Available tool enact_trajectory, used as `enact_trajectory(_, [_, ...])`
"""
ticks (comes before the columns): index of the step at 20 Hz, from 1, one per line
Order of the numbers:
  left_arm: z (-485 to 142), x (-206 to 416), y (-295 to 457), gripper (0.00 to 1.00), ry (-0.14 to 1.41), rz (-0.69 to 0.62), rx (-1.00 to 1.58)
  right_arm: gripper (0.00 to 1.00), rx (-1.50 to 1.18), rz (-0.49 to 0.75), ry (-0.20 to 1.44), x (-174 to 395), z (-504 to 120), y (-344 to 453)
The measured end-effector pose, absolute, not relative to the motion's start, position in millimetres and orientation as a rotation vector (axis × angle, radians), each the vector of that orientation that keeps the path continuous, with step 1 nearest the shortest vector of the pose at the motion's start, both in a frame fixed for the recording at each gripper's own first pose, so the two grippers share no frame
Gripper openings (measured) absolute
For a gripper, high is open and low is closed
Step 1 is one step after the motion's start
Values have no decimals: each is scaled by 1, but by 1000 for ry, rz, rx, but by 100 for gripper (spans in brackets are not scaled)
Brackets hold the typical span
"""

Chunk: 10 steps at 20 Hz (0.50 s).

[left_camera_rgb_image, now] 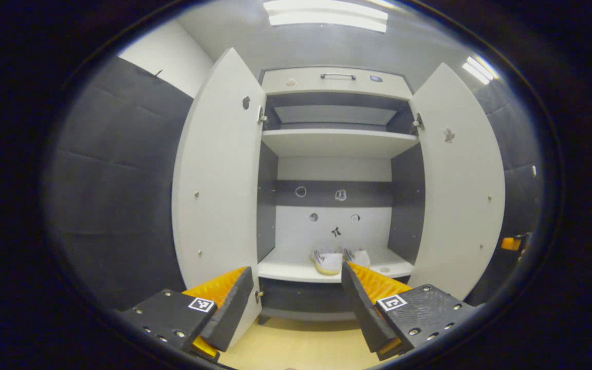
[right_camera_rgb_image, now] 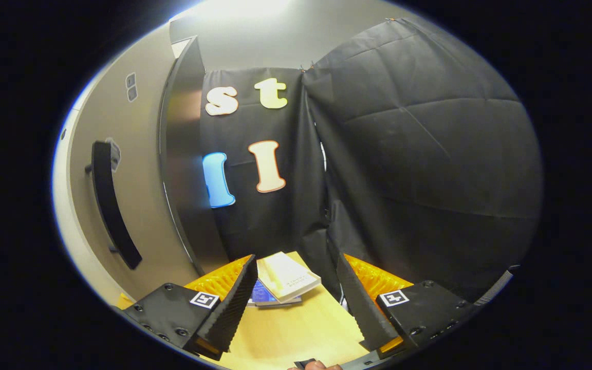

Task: Grab one shoe with the right hand and put it into the shoe cabinet, grab the other shoe with the left hand and put it into the shoe cabinet; then close the right door with the right hand and the left door with the left hand.

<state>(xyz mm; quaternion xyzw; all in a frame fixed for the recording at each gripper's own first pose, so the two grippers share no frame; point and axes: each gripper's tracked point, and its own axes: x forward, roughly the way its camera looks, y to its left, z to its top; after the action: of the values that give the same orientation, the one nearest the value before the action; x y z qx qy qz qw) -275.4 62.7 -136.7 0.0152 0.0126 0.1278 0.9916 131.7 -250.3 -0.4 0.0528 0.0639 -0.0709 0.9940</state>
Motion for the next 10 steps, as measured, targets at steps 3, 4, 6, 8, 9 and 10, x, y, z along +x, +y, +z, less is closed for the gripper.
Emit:
enact_trajectory(3, [-154,-293,68,98,73,277,16,92,91,-85,86,146,32,-239])
enact_trajectory(4, [-163,-299,66,98,84,275,-8,97,75,-57,92,147,36,-231])
enact_trajectory(6, [-172,-300,63,99,94,257,-45,98,93,1,107,143,46,-217])
enact_trajectory(8, [-177,-300,62,99,101,235,-57,93,142,58,102,136,58,-200])
enact_trajectory(9, [-179,-299,62,98,102,217,-59,93,157,71,92,132,64,-195])
enact_trajectory(10, [-182,-298,60,98,105,194,-63,93,165,75,80,132,68,-193])
